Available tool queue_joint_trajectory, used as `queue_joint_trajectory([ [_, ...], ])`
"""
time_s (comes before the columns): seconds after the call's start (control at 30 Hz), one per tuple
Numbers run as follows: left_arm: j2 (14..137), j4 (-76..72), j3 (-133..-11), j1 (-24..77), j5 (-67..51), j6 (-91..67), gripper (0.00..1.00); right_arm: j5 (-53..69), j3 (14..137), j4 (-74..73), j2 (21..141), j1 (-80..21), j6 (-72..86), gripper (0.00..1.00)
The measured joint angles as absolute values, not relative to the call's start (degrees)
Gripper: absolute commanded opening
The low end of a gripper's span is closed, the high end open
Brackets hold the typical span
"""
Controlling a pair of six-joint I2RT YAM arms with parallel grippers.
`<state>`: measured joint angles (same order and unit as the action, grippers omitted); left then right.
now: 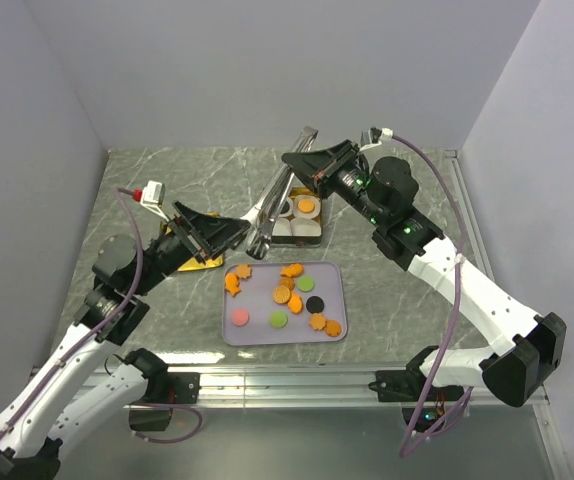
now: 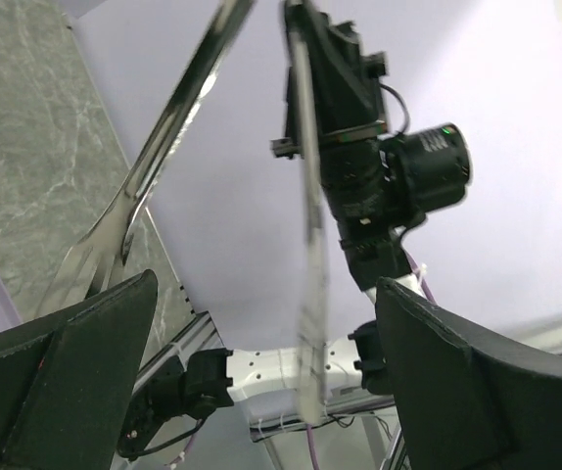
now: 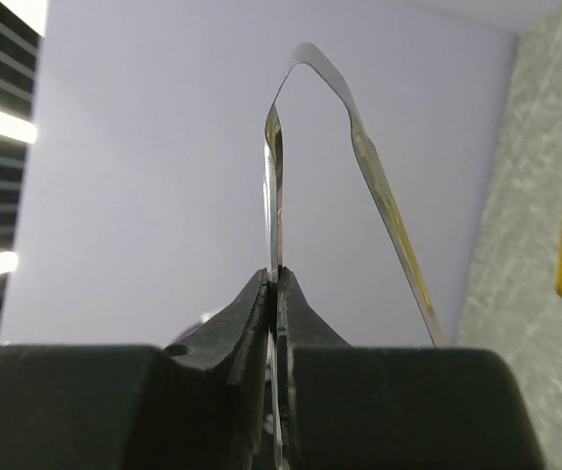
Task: Pack the cookies
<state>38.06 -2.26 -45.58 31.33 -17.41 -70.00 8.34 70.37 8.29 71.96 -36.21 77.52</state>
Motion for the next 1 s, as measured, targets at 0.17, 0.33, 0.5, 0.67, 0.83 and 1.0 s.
queue_joint_trajectory([
  [0.17,41.2,-3.2,-45.7,31.3,-16.6,-71.4,0.90,4.8,70.5,9.9,72.0,-36.4,78.4,0.00],
  [0.33,43.5,-4.0,-47.9,31.3,-16.5,-72.1,0.71,1.6,70.5,9.9,72.0,-36.6,78.8,0.00],
  [0.5,43.6,-4.6,-49.5,31.3,-15.9,-73.1,0.33,-1.0,69.9,9.8,71.8,-37.2,78.8,0.00],
  [0.67,44.1,-3.5,-51.2,31.3,-15.4,-73.0,0.00,-2.4,69.2,10.4,71.5,-37.6,79.5,0.00],
  [0.83,45.5,-1.2,-54.0,31.5,-15.6,-72.2,0.00,-3.6,68.5,10.7,70.8,-37.6,80.1,0.13],
  [1.0,46.2,2.2,-56.6,31.6,-15.1,-69.1,0.00,-2.7,68.6,7.6,69.9,-37.8,77.5,0.77],
])
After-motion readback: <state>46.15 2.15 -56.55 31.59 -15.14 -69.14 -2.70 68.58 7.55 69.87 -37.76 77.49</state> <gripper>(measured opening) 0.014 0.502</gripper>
